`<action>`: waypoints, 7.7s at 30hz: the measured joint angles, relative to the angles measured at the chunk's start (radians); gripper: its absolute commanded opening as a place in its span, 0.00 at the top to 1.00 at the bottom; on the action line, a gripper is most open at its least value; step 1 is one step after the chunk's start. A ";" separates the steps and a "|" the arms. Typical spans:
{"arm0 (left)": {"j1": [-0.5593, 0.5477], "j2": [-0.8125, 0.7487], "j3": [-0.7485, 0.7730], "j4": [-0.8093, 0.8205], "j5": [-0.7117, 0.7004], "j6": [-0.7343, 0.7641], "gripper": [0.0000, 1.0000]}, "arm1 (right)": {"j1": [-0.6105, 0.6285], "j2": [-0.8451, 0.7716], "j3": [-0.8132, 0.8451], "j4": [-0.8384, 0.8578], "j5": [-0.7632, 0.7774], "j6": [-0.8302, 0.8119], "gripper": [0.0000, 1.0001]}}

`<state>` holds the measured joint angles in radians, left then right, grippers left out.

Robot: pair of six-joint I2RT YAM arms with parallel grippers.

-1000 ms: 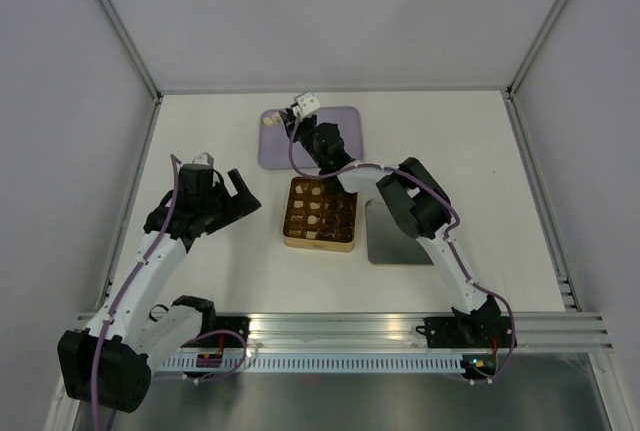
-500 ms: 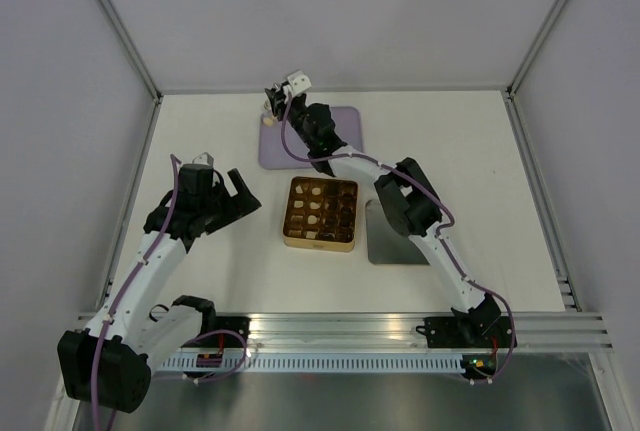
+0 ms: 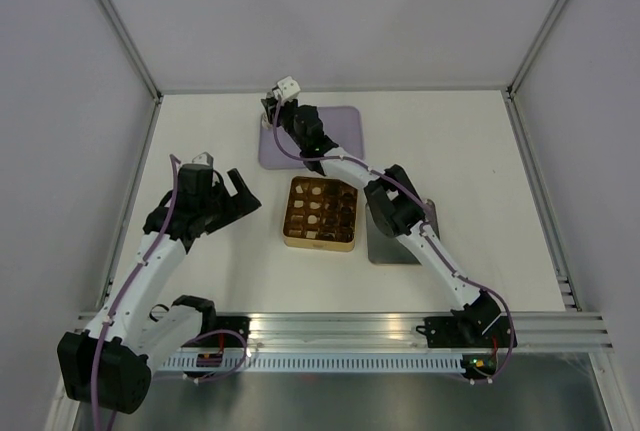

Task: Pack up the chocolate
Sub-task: Pick up the fake chocolate from the plate, then place the fake chocolate in the packing box.

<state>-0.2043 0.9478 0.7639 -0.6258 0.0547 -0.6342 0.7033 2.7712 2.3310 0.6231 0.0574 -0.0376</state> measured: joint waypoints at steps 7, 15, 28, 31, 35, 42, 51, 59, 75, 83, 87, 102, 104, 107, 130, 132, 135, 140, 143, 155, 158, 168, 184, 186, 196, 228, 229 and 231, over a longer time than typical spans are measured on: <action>0.000 -0.008 0.000 0.000 0.000 0.000 0.00 | 0.000 0.043 0.060 -0.020 0.005 0.004 0.63; 0.000 -0.008 0.000 0.000 0.000 0.000 0.00 | 0.000 0.058 0.084 -0.038 0.010 -0.001 0.60; 0.000 -0.008 0.000 0.000 0.000 0.000 0.00 | 0.000 0.113 0.141 0.011 0.016 0.027 0.61; 0.000 -0.008 0.000 0.000 0.000 0.000 0.00 | 0.000 0.126 0.152 0.028 0.019 0.044 0.61; 0.000 -0.008 0.000 0.000 0.000 0.000 0.00 | 0.000 0.138 0.163 0.040 0.023 0.058 0.62; 0.000 -0.008 0.000 0.000 0.000 0.000 0.00 | -0.001 0.141 0.164 0.044 0.027 0.064 0.66; 0.000 -0.008 0.000 0.000 0.000 0.000 0.01 | -0.004 0.116 0.097 0.082 0.027 0.057 0.72; 0.000 -0.008 0.000 0.000 0.000 0.000 0.00 | -0.006 -0.068 -0.226 0.113 0.026 0.016 0.77; 0.000 -0.008 0.000 0.000 0.002 0.000 0.01 | -0.006 -0.457 -0.758 0.240 -0.009 -0.023 0.80; 0.000 -0.008 0.000 0.000 0.006 -0.001 0.00 | -0.006 -0.734 -1.059 0.255 -0.046 -0.016 0.82; 0.000 0.003 0.000 0.000 0.008 0.000 0.00 | -0.006 -0.882 -1.184 0.235 -0.078 0.009 0.83; 0.000 0.009 -0.001 0.008 0.032 -0.001 0.00 | 0.147 -1.254 -1.433 0.047 -0.082 0.116 0.84; 0.000 0.008 -0.002 0.009 0.035 -0.001 0.00 | 0.176 -1.276 -1.448 0.011 -0.072 0.124 0.84; 0.000 0.008 -0.006 0.013 0.041 -0.001 0.00 | 0.200 -1.301 -1.465 -0.036 -0.048 0.134 0.84; 0.000 -0.042 -0.023 0.014 0.053 0.000 0.01 | 0.336 -1.234 -1.495 -0.078 0.185 0.103 0.83; 0.000 -0.042 -0.025 0.013 0.053 0.000 0.00 | 0.336 -1.234 -1.497 -0.066 0.186 0.092 0.83; 0.000 -0.042 -0.025 0.013 0.053 0.000 0.00 | 0.336 -1.232 -1.500 -0.054 0.187 0.081 0.83; 0.000 -0.042 -0.025 0.012 0.053 0.000 0.00 | 0.336 -1.218 -1.501 -0.047 0.183 0.067 0.83; 0.000 -0.042 -0.025 0.012 0.053 0.000 0.00 | 0.336 -1.217 -1.508 -0.049 0.180 0.062 0.83; 0.000 -0.042 -0.025 0.011 0.052 0.000 0.00 | 0.336 -1.210 -1.512 -0.053 0.139 0.026 0.82; 0.000 -0.042 -0.025 0.011 0.052 0.000 0.00 | 0.336 -1.199 -1.512 -0.048 0.134 0.023 0.82; 0.000 -0.042 -0.025 0.007 0.052 0.000 0.00 | 0.336 -1.196 -1.512 -0.076 0.134 0.025 0.79; 0.000 -0.042 -0.025 0.007 0.052 -0.001 0.00 | 0.336 -1.196 -1.509 -0.123 0.134 0.046 0.63; 0.000 -0.042 -0.025 0.007 0.052 0.000 0.00 | 0.336 -1.196 -1.509 -0.125 0.135 0.050 0.62; 0.000 -0.042 -0.025 0.006 0.052 -0.001 0.00 | 0.336 -1.196 -1.483 -0.135 0.142 0.066 0.58; 0.000 -0.048 -0.025 0.005 0.051 -0.001 0.00 | 0.336 -1.165 -1.352 -0.254 0.176 0.075 0.68; 0.000 -0.049 -0.025 0.004 0.052 0.000 0.00 | 0.336 -1.161 -1.352 -0.261 0.175 0.075 0.68; 0.000 -0.049 -0.025 0.004 0.051 0.000 0.00 | 0.336 -1.156 -1.352 -0.266 0.172 0.071 0.68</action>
<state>-0.2043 0.8989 0.7387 -0.6220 0.1062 -0.6346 1.0389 1.6150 0.9791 0.3569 0.2298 0.0338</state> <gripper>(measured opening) 0.993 0.319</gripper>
